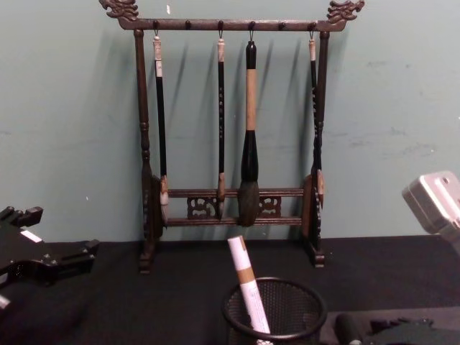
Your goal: Pick up the water-based marker from the table and place it into the pen holder.
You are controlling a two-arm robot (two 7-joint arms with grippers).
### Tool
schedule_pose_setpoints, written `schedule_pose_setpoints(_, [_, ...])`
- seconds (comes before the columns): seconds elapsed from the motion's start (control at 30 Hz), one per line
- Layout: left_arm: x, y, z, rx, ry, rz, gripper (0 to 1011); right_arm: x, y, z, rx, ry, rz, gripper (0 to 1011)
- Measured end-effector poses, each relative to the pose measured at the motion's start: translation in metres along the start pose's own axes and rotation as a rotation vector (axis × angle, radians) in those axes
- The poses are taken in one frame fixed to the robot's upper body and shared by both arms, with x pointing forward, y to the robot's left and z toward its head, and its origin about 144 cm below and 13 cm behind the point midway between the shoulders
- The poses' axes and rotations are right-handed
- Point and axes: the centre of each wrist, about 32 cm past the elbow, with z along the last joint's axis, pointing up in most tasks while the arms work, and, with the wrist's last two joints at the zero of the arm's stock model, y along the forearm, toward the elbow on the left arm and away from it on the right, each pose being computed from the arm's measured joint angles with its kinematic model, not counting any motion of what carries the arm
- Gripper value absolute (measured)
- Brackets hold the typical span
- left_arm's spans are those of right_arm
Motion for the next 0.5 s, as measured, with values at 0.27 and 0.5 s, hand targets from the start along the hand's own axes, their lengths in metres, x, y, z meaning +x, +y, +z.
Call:
schedule_pose_setpoints(0.27, [0.0000,0.0000,0.0000,0.000,0.000,0.000,1001,0.0000,0.0000,0.0000,0.000,0.002,0.001,733])
schedule_pose_setpoints(0.5, [0.0000,0.0000,0.0000,0.000,0.000,0.000,1001,0.0000,0.0000,0.0000,0.001,0.002,0.001,513])
